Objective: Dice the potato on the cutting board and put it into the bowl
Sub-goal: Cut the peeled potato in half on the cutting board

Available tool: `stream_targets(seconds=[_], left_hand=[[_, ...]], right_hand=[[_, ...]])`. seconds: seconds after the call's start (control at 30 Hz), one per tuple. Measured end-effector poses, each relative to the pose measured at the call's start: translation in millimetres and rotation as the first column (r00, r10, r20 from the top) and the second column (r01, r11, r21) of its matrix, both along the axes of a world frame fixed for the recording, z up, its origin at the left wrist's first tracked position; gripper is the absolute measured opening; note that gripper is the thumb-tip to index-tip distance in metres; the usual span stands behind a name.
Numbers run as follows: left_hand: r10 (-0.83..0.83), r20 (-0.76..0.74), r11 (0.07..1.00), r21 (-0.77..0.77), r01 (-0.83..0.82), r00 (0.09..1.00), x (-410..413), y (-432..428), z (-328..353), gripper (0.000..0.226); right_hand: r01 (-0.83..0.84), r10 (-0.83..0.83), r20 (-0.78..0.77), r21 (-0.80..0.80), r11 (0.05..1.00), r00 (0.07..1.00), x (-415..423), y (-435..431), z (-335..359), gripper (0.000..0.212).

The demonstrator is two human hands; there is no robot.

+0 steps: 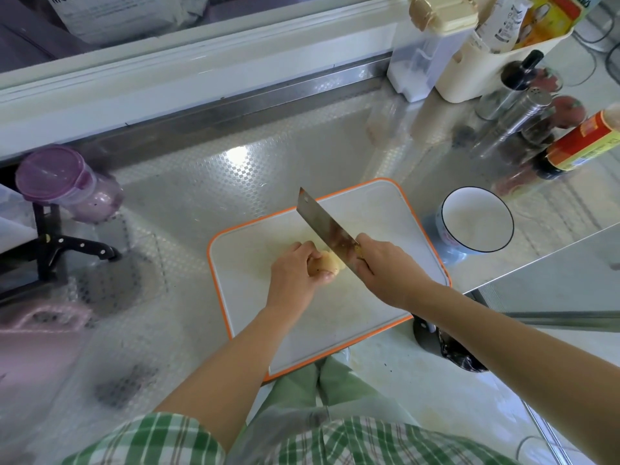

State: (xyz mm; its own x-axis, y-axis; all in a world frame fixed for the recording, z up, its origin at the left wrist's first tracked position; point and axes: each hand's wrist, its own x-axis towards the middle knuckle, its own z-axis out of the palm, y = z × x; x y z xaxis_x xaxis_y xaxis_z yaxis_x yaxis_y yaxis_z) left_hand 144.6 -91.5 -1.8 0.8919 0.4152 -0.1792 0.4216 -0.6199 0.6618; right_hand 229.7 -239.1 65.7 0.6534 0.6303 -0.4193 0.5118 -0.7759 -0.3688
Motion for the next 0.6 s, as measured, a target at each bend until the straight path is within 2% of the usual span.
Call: stream_targets(seconds=[0.6], left_hand=[[-0.016,0.0,1.0,-0.001,0.016,1.0,1,2,3,0.032]], right_hand=[[0.013,-0.015,-0.027,-0.095,0.995,1.0,-17,-13,5,0.011]])
